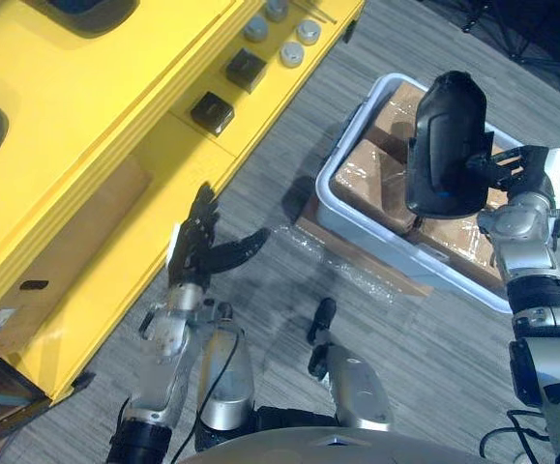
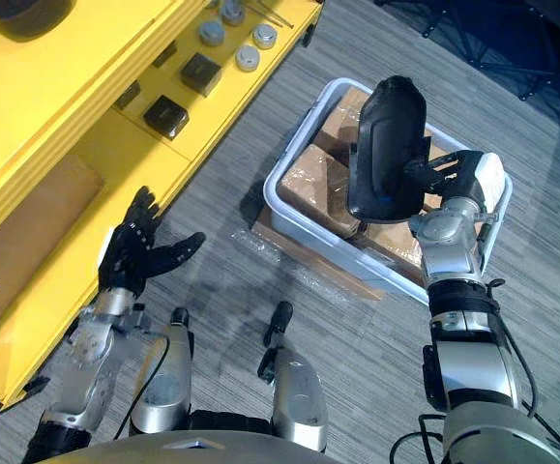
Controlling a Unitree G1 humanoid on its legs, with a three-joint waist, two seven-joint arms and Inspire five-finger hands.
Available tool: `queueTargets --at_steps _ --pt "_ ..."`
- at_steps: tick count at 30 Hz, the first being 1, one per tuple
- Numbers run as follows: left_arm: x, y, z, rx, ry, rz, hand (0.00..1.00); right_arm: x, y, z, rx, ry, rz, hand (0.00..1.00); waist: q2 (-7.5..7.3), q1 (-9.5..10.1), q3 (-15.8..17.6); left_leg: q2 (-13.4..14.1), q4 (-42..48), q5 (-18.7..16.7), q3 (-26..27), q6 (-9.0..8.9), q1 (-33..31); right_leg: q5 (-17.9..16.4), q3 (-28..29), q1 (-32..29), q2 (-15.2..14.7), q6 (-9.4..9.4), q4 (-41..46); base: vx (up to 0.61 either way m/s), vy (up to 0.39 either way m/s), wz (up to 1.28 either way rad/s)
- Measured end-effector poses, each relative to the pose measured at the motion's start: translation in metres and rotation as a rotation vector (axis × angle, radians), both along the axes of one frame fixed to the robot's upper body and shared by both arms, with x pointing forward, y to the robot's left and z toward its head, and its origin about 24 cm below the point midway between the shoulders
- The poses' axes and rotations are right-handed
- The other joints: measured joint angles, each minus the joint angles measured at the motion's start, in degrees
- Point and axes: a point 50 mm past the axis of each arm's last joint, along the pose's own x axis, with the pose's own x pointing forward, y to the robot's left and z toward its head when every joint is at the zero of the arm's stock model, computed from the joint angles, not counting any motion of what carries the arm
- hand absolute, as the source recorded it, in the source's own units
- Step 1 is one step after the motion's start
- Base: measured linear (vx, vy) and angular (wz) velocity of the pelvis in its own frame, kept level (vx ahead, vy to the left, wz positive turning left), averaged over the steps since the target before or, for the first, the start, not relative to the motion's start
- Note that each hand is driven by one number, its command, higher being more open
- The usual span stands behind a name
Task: Walk over and take three plastic housings, then place them on the shelf
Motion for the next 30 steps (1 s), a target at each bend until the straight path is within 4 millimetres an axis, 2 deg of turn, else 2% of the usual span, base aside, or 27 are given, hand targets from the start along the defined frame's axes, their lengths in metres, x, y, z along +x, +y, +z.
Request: queueTargets --at_steps 5,8,12,17,20,24,27,30 --pt "0.010 -0.019 -0.001 -0.067 0.091 -0.141 1.00 -0.001 0.020 -0.025 0.025 0.051 0.036 0.00 -0.93 -1.11 -3.6 0.2 -1.0 0.0 1.4 0.00 1.3 0.2 1.5 0.2 0.2 0.07 -0.8 0.04 0.015 -0.14" --pt "0.019 -0.032 0.000 -0.052 0.125 -0.218 1.00 -0.001 0.022 -0.026 -0.009 0.056 0.035 0.00 -0.88 -1.21 -3.8 0.1 -1.0 0.0 2.0 0.01 1.7 0.5 2.0 0.3 0.2 0.08 -1.0 -0.02 0.028 -0.11" --pt "0.039 -0.039 -0.009 -0.017 0.225 -0.256 1.00 0.002 0.032 -0.005 -0.075 -0.042 0.066 0.00 -0.83 -1.82 -4.0 0.1 -0.8 -0.1 3.3 0.03 1.4 1.4 3.3 -0.3 0.2 0.01 -1.9 -0.07 0.014 -0.15" --pt "0.056 -0.038 -0.023 -0.133 0.370 -0.245 1.00 0.003 0.044 0.016 -0.160 -0.179 0.117 0.00 -0.74 -4.00 -5.2 0.0 -0.7 0.0 4.2 0.06 0.8 2.2 4.5 -1.6 0.2 -0.03 -1.9 -0.02 0.019 -0.11" --pt "0.067 -0.041 -0.017 -0.162 0.374 -0.236 1.00 0.004 0.050 0.022 -0.221 -0.225 0.148 0.00 -0.77 -5.34 -5.7 -0.1 -0.8 0.0 4.6 0.08 0.9 2.4 4.8 -1.7 0.1 -0.07 -1.9 0.00 0.017 -0.06" --pt "0.082 -0.048 0.000 -0.209 0.337 -0.223 1.00 0.004 0.060 0.027 -0.256 -0.284 0.190 0.00 -0.71 -5.84 -5.8 -0.2 -0.9 0.0 5.5 0.15 1.7 2.6 5.9 -1.6 0.0 -0.05 -1.8 -0.03 0.020 -0.09" --pt "0.086 -0.051 0.003 -0.330 0.348 -0.205 1.00 0.004 0.074 0.032 -0.249 -0.351 0.225 0.00 -0.30 -6.99 -6.5 -0.4 -0.9 0.0 5.8 0.18 1.9 2.7 6.2 -1.6 -0.1 -0.05 -1.8 -0.04 0.020 -0.06" --pt "0.086 -0.056 0.002 -0.360 0.337 -0.200 1.00 0.002 0.082 0.037 -0.248 -0.414 0.256 0.00 -0.09 -7.33 -6.6 -0.4 -0.9 0.0 6.1 0.21 2.2 2.8 6.3 -1.6 -0.1 -0.08 -1.9 -0.03 0.007 -0.06"
